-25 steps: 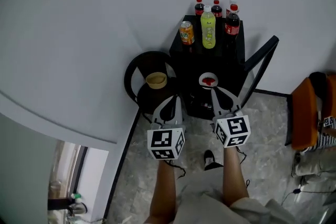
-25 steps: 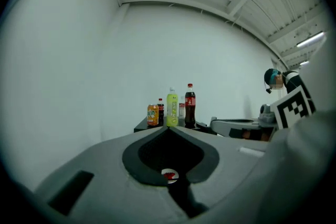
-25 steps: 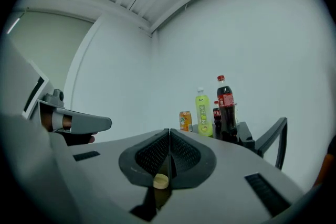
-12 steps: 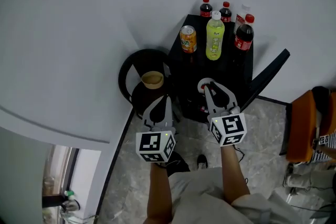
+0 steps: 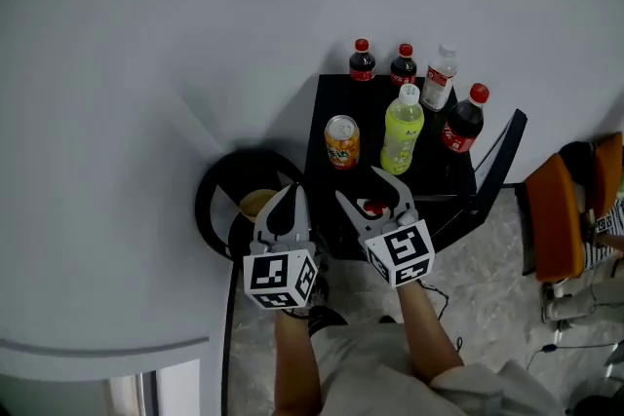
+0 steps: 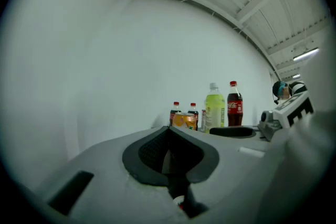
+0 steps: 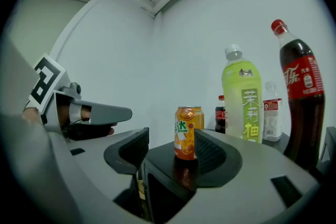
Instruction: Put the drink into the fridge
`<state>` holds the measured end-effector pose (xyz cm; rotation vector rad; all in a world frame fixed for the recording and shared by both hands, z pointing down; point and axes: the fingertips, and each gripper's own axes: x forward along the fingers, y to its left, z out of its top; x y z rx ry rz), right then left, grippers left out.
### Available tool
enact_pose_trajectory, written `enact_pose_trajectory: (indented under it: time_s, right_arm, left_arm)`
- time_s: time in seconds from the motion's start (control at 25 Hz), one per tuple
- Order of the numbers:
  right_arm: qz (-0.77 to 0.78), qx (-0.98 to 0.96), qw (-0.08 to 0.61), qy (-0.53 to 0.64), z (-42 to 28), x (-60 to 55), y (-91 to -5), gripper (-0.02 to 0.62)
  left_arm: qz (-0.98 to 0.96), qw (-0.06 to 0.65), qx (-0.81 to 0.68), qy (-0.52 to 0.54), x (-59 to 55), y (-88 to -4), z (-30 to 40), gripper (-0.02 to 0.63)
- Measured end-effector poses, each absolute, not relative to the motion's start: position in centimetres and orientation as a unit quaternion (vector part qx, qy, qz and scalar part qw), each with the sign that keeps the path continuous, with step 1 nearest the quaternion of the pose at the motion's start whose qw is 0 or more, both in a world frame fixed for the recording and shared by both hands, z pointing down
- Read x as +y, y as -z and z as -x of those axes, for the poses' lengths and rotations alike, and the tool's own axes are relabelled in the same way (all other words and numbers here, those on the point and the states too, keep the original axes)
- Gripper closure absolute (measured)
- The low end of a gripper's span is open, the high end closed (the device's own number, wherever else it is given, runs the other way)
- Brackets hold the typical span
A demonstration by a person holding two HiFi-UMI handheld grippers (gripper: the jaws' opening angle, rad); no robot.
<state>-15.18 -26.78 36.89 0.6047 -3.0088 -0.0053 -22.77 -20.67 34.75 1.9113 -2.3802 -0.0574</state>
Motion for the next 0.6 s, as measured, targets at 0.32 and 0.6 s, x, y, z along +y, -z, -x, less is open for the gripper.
enact_pose_trajectory:
  time_s: [0.32,0.6]
  right_arm:
    - [-0.32,-0.945,0.06,0.011,20.6,-31.9,-36.9,0.306]
    - [-0.379,-0.92,0.095,0.009,22.4,-35.0,-37.6,0.295]
  left_arm:
    - [-0.7,0.059,-0.711,0.024,-28.9,-35.2,29.6,0.597]
    - [-0.765,0.051,-0.642,0.021,-33.2,-34.9,30.4,0.597]
